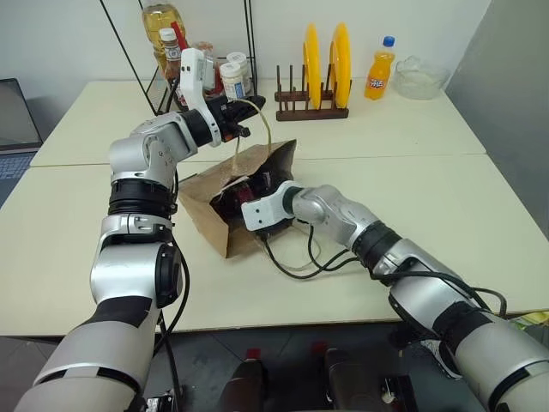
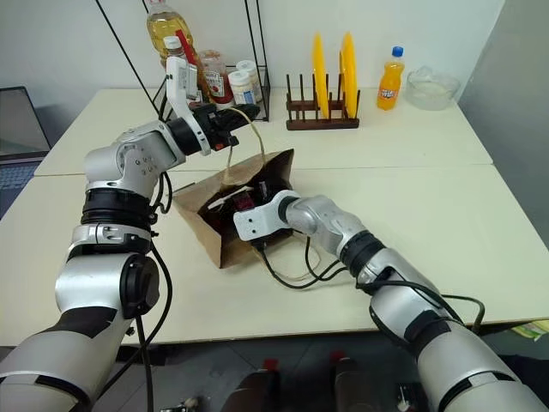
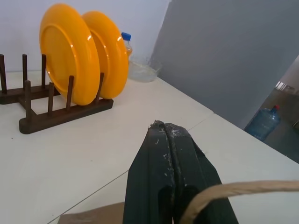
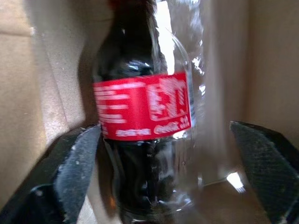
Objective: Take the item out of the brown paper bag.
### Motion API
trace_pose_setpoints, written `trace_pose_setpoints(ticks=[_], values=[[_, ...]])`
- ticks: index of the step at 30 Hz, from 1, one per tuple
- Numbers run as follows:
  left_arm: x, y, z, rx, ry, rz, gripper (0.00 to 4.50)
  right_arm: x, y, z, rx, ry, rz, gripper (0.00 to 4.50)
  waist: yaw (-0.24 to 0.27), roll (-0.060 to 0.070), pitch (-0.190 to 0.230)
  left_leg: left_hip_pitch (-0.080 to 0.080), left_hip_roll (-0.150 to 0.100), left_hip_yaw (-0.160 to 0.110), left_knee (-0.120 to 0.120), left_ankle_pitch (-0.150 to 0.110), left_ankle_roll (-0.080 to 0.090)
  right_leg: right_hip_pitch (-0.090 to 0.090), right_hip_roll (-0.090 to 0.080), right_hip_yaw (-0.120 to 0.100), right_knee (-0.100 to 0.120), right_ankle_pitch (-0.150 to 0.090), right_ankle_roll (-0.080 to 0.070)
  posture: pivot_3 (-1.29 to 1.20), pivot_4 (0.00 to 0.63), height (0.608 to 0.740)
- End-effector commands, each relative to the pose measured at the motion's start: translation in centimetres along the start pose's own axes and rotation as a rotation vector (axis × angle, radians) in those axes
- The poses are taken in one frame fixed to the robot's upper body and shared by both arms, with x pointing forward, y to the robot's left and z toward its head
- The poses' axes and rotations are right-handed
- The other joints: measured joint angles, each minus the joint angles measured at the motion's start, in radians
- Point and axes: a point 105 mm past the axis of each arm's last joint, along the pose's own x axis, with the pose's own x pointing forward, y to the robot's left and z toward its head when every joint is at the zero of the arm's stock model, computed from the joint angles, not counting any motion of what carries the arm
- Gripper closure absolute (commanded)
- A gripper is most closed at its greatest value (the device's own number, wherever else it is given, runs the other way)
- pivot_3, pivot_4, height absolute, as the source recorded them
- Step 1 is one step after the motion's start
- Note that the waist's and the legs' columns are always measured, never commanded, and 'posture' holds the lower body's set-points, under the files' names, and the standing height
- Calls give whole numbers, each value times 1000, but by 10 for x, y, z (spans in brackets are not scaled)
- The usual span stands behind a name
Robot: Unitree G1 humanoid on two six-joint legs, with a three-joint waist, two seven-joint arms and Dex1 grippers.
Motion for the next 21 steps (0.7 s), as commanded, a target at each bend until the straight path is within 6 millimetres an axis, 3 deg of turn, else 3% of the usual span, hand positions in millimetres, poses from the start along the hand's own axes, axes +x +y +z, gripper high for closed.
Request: trace_pose_setpoints(ticks=[1, 11, 14, 17, 21], values=[[1, -7, 25, 52, -61, -19, 4500, 7, 5, 5, -70, 2, 57, 14, -1, 0, 0, 0, 0, 0, 0, 0, 0, 0, 0, 0, 0, 0, 0, 0, 150, 740], [2, -9, 24, 47, -62, -26, 4500, 15, 12, -1, -83, 67, 112, 14, -6, 0, 0, 1, 1, 0, 0, 0, 0, 0, 1, 0, 2, 0, 0, 0, 150, 740], [2, -8, 24, 46, -63, -25, 4500, 14, 14, -6, -84, 75, 121, 552, -8, 0, 0, 1, 1, 0, 0, 1, 0, 0, 1, 0, 2, 0, 0, 0, 150, 740], [1, -8, 23, 45, -64, -24, 4500, 12, 14, -9, -86, 79, 118, 1391, -11, 0, 0, 1, 0, 0, 0, 1, 0, 0, 1, 0, 2, 0, 0, 0, 150, 740], [1, -8, 21, 42, -66, -20, 4500, 8, 12, -13, -87, 69, 105, 1412, -11, 0, 0, 1, 0, -1, 0, 1, 0, 0, 1, 0, 2, 0, 0, 0, 150, 740]])
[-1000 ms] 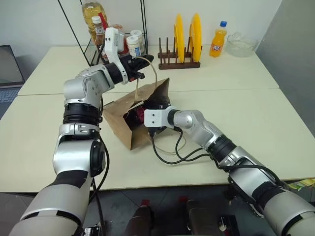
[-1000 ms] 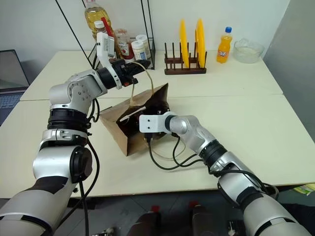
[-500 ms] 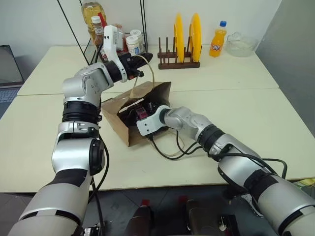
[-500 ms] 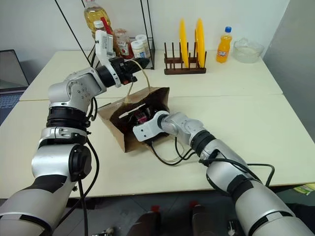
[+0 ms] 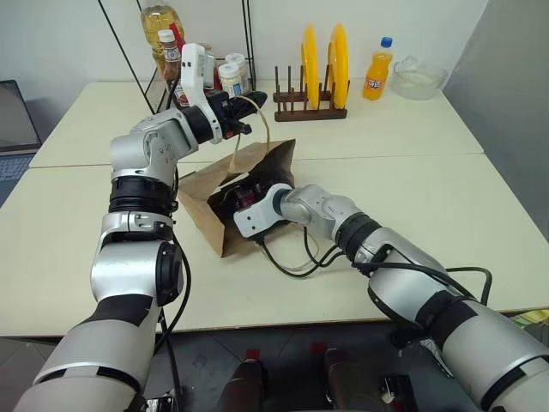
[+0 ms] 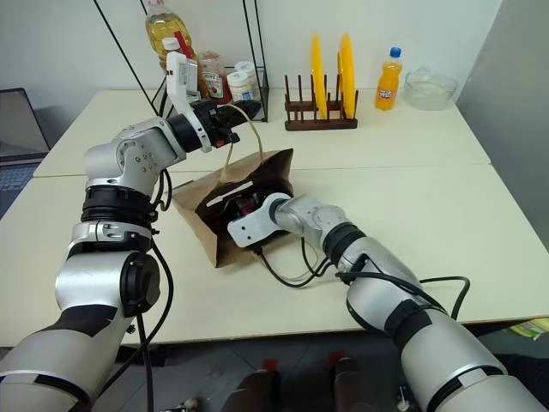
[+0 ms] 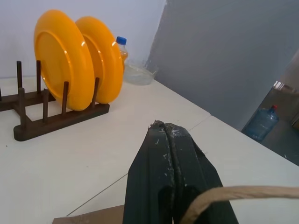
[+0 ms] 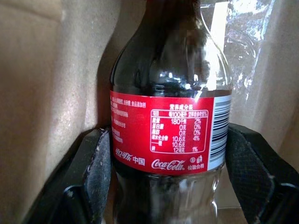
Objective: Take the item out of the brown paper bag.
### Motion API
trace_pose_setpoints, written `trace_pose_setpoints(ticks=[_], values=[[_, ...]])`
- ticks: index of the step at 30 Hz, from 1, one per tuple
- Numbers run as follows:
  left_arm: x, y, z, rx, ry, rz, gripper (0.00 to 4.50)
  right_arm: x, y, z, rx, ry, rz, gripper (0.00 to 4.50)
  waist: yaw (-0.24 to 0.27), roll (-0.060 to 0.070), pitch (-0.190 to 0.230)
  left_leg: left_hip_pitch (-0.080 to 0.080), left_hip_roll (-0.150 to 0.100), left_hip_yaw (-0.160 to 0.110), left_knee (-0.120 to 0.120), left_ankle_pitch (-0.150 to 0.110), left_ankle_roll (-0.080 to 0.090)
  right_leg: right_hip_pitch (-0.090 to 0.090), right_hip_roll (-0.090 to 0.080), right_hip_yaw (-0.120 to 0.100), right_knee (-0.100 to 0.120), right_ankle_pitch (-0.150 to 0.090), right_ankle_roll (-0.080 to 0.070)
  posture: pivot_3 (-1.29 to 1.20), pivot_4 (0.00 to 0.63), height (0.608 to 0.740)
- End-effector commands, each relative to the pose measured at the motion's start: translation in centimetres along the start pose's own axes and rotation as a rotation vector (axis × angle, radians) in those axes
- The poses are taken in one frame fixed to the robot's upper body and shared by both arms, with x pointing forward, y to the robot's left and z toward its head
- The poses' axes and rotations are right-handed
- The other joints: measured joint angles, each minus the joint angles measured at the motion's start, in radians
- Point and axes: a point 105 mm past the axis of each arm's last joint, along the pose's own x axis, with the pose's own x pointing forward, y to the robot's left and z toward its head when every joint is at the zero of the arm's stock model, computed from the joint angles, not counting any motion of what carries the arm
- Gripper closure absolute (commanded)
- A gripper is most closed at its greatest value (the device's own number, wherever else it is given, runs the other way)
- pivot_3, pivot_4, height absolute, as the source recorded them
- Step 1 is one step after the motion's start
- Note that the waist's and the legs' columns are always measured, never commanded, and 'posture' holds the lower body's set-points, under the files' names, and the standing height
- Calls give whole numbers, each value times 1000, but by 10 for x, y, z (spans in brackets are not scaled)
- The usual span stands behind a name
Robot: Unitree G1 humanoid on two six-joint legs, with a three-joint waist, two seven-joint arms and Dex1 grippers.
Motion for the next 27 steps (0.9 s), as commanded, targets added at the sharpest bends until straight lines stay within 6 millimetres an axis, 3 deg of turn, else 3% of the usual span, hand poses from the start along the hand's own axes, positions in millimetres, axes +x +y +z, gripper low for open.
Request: trace_pose_setpoints(ticks=[1, 7, 21, 27], values=[[-1, -6, 18, 38, -62, -15, 4500, -5, 0, -11, -8, 16, -2, 1412, 0, 0, 0, 0, 0, 0, 0, 0, 0, 0, 0, 0, 0, 0, 0, 0, 150, 740], [-4, -2, 17, 40, -63, 1, 4500, -27, -16, -17, 5, -52, -93, 1412, 4, 0, 0, 0, -1, 0, 0, 0, 0, 0, 0, 0, 0, 0, 0, 0, 150, 740], [-1, 2, 14, 42, -65, 28, 4500, -121, -25, -11, 195, -279, -337, 1412, -3, 0, 0, -6, -1, 2, 1, 0, 0, -4, -1, 0, -1, 0, 0, 0, 150, 740], [0, 3, 14, 45, -61, 27, 4500, -182, -39, -17, 328, -360, -465, 1412, 8, 0, 0, -7, -1, 2, 1, 0, 0, -3, -1, 0, -2, 0, 0, 0, 150, 740]])
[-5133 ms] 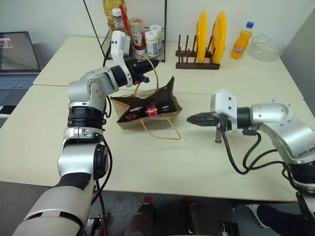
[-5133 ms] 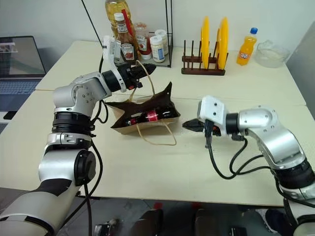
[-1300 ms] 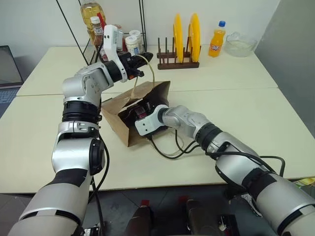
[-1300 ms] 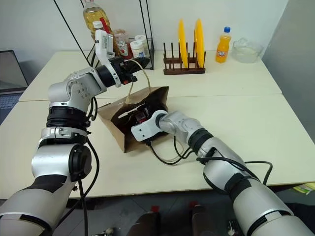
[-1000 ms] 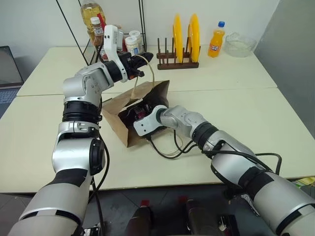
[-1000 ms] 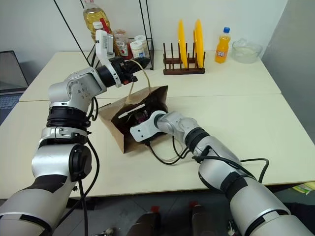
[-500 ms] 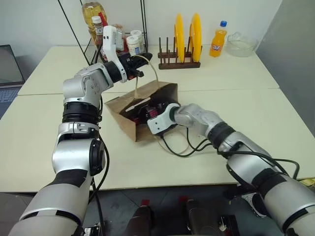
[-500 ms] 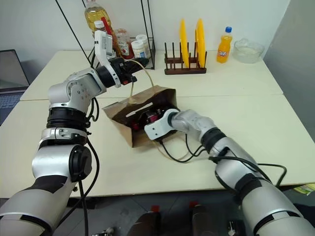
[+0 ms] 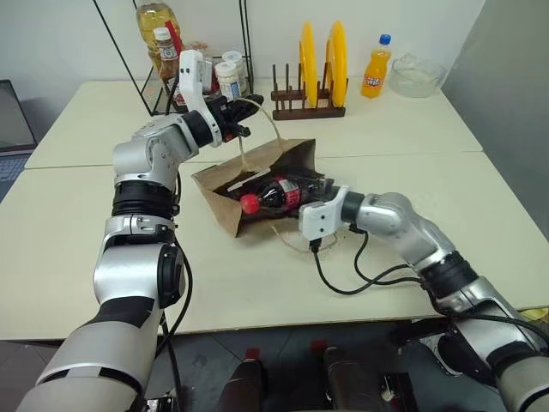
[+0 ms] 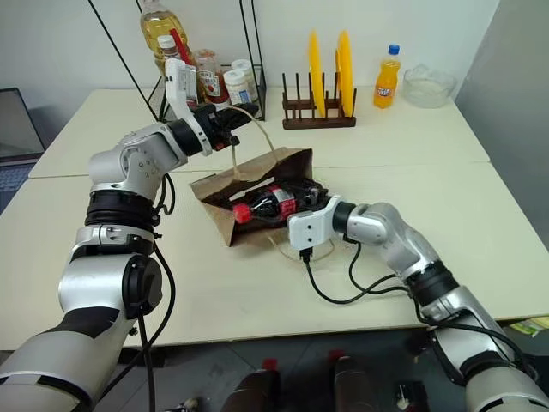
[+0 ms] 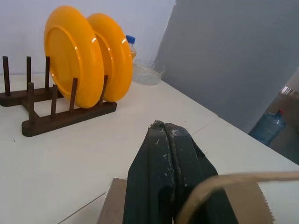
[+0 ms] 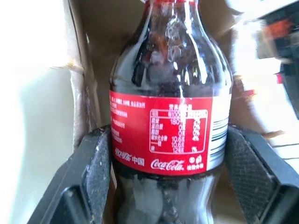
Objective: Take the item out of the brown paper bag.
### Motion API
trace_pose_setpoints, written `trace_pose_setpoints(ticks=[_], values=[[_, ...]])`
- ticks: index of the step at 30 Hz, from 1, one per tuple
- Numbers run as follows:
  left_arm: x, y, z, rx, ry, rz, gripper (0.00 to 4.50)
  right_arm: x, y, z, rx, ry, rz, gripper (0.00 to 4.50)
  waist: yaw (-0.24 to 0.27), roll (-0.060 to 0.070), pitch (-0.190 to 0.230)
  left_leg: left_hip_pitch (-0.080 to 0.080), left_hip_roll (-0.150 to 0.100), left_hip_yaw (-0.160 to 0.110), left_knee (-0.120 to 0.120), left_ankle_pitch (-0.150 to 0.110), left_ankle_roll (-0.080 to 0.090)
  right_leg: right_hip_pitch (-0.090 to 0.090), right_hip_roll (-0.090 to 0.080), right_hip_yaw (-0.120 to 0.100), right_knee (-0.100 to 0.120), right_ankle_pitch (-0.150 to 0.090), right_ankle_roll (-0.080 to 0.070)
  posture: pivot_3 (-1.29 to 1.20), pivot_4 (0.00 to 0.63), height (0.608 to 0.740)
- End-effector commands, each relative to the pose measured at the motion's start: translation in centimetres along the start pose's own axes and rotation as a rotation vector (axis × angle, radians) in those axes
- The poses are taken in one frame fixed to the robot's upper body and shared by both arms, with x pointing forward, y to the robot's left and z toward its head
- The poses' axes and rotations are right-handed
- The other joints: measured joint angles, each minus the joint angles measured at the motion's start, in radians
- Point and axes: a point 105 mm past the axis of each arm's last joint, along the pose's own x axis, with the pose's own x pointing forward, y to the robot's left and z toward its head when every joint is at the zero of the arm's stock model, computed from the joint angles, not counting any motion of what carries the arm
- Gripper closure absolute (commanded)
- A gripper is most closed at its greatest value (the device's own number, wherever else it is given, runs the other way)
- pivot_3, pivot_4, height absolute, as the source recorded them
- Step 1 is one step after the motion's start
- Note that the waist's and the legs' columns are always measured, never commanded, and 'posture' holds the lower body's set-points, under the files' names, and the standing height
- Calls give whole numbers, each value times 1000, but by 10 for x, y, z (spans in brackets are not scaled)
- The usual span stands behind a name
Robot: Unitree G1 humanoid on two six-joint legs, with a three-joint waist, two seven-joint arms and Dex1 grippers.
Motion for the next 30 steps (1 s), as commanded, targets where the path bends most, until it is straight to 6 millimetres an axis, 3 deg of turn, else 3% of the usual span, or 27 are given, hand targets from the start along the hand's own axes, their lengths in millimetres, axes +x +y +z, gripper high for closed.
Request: trace_pose_setpoints(ticks=[1, 4, 8, 11, 14, 21, 28, 30], values=[[1, -5, 22, 54, -49, -13, 4500, -36, -44, 20, 34, -60, -169, 1412, 7, 0, 0, 0, 0, 0, 0, 0, 0, 0, 0, 0, 0, 0, 0, 0, 150, 740], [1, -4, 21, 52, -47, -12, 4500, -67, -61, 13, 108, 7, -286, 1412, 14, 0, 0, 0, 0, 0, 0, 0, 0, 0, 0, 0, 0, 0, 0, 0, 150, 740], [2, -5, 21, 53, -47, -17, 4500, -100, -79, -34, 223, 326, -395, 1412, 16, 0, 0, 0, 0, 0, 0, 0, 1, 0, 0, 0, 0, 0, 0, 0, 150, 740], [3, -5, 22, 53, -47, -21, 4500, -123, -66, -74, 244, 627, -236, 1412, 17, 0, 0, 0, -1, 1, 0, 1, 2, 0, 0, 0, 1, 0, 1, 0, 150, 740], [6, -7, 21, 51, -49, -26, 4500, -138, -53, -91, 239, 765, -53, 1412, 18, 0, 0, 0, -1, 3, 0, 1, 3, 0, 0, 0, 0, 0, 1, 0, 150, 740], [10, -11, 20, 44, -59, -42, 4500, -138, -1, -112, 655, 813, 190, 1412, 9, 0, 0, -1, 0, 7, -1, 1, 3, 0, 0, 1, 0, 0, 1, 0, 150, 740], [9, -11, 22, 46, -67, -42, 4500, -135, 7, -130, 731, 851, 266, 1412, 16, 0, 0, -1, 0, 7, 1, 1, 3, 1, -1, 0, 0, 1, 1, 0, 150, 740], [8, -11, 21, 47, -67, -39, 4500, -134, 5, -133, 724, 852, 262, 686, 16, 0, 0, -1, 0, 6, 1, 1, 3, 1, -1, 0, 0, 1, 1, 0, 150, 740]])
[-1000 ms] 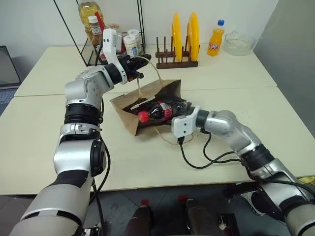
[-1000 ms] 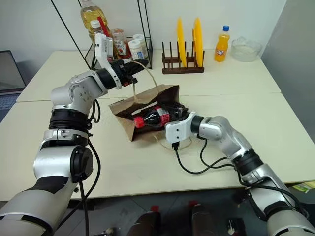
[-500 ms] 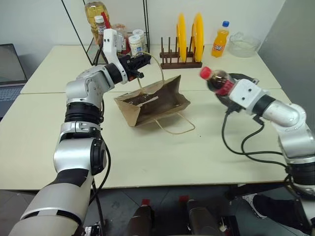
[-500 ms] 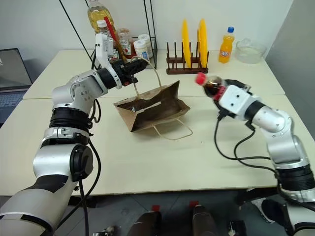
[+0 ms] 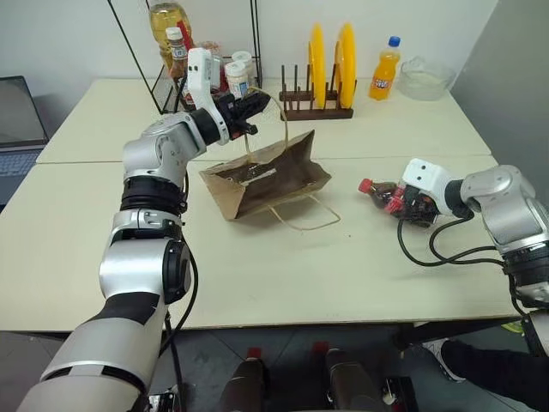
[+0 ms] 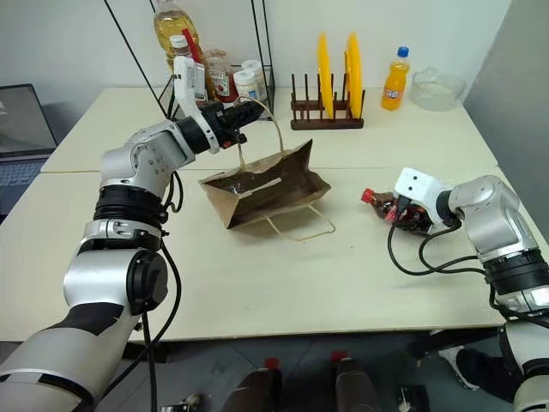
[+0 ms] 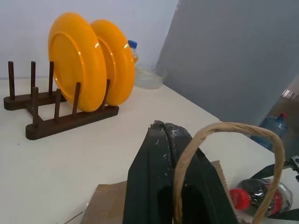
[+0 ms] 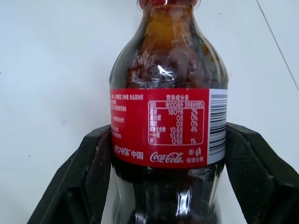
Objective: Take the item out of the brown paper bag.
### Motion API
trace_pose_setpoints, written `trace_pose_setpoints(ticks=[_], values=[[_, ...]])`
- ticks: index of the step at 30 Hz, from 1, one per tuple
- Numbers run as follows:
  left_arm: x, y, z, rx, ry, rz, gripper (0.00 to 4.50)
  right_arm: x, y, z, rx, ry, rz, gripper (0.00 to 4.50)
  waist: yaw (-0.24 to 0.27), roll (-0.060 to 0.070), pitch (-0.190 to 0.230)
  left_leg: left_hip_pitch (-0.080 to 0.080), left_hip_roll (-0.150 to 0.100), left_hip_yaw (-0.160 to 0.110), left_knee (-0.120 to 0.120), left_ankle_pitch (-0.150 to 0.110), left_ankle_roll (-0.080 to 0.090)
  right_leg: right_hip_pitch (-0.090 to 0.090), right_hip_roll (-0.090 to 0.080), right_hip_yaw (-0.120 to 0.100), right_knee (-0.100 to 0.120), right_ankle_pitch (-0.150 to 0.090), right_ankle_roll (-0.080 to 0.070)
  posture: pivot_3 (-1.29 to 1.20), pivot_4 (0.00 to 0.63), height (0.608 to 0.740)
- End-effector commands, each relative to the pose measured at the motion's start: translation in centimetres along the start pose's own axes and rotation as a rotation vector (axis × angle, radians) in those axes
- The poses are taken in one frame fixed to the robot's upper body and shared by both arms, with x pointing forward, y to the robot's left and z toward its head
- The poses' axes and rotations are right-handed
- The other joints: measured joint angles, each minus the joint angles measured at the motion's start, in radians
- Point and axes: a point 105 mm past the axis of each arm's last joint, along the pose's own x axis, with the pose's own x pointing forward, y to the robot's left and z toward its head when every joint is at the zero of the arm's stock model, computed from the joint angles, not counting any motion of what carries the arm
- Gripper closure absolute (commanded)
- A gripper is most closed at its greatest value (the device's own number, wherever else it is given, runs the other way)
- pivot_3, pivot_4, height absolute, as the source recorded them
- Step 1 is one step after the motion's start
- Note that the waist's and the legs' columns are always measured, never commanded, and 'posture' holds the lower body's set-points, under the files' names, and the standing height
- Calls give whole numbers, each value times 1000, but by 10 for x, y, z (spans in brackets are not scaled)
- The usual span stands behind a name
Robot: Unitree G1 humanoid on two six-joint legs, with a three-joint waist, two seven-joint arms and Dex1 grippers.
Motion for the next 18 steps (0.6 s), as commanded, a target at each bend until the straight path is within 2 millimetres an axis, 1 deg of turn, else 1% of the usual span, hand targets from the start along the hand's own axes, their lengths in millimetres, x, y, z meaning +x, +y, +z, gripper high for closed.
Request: trace_pose_setpoints(ticks=[1, 2, 4, 6, 11, 12, 14, 17, 18], values=[[-2, -5, 19, 43, -53, -16, 4500, 2, -3, 0, -20, 4, 0, 400, 0, 0, 0, 0, 0, 0, 0, 0, 0, 0, 0, 0, 0, 0, 0, 0, 150, 740], [-3, -4, 19, 44, -53, -14, 4500, 1, -5, 2, -27, -1, -4, 37, 0, 0, 0, 0, 0, 0, 0, 0, 0, 0, 0, 0, 0, 0, 0, 0, 150, 740], [-5, -3, 19, 46, -53, -5, 4500, -5, -8, 8, -48, -22, -16, 7, 0, 0, 0, 0, 0, -1, 0, 0, 0, -1, 0, 0, 0, 0, 0, 0, 150, 740], [-7, -1, 19, 53, -52, 3, 4500, -15, -10, 19, -61, -58, -27, 7, -1, 0, 0, 0, 0, -1, 0, 0, 0, -1, 0, 1, 0, 0, 0, 0, 150, 740], [-12, 2, 21, 86, -45, 14, 4500, -43, 1, 75, 13, -329, -25, 7, -4, 0, 0, -1, 1, -2, -1, 0, 0, -1, -1, 1, 0, 0, 0, 0, 150, 740], [-14, 3, 21, 95, -41, 17, 4500, -46, 5, 83, 43, -373, -22, 7, -4, 0, 0, -1, 1, -3, -1, 0, 0, -1, 0, 0, 0, 0, 0, 0, 150, 740], [-17, 5, 24, 102, -43, 23, 4500, -48, 15, 88, 71, -416, -36, 7, 0, 0, 0, -1, 1, -4, 0, 0, 0, -1, -1, 0, 0, 0, 0, 0, 150, 740], [-21, 10, 28, 111, -43, 33, 3965, -40, 32, 80, 136, -433, -63, 0, 6, -1, -1, -1, 0, -5, 0, 0, 0, -1, -1, 0, 0, 0, 0, 0, 150, 740], [-24, 11, 30, 117, -40, 37, 3642, -35, 38, 75, 151, -433, -78, 0, 8, -1, -1, -1, 0, -5, 0, 0, 0, 0, -1, 0, 0, 0, 0, 0, 150, 740]])
